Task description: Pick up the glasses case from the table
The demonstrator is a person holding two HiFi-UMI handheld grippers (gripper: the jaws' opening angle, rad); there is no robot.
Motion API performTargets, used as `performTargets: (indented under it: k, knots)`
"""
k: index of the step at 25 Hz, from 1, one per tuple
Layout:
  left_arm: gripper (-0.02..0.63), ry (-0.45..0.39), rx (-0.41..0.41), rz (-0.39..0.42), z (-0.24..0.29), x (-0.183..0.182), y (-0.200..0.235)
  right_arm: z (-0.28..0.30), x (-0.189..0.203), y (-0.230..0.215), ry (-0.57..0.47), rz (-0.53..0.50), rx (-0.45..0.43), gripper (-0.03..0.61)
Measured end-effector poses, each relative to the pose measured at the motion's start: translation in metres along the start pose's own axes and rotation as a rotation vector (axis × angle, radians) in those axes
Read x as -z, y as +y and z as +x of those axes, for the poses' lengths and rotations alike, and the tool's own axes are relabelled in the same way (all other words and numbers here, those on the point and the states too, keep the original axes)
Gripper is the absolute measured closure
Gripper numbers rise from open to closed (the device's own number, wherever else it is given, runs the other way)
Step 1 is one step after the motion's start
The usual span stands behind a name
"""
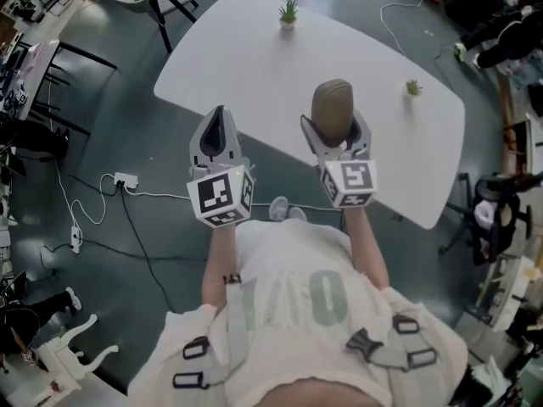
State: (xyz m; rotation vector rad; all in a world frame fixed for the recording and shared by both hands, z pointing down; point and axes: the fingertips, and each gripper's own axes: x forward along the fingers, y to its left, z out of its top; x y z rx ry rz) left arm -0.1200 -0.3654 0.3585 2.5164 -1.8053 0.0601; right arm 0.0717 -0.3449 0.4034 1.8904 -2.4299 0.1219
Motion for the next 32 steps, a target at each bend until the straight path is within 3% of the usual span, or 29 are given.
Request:
performTargets:
  k: [11,32]
  knots:
    - [0.611,0.013,0.022,0.029,0.009,0.007,-0.009,-0.015,0.017,-0.019,0.009,0.035,0.067,0.19]
    - [0.611,0.018,0.022,0.019,0.008,0.013,-0.009,-0.019,0.004,-0.021,-0.015,0.047,0.062,0.19]
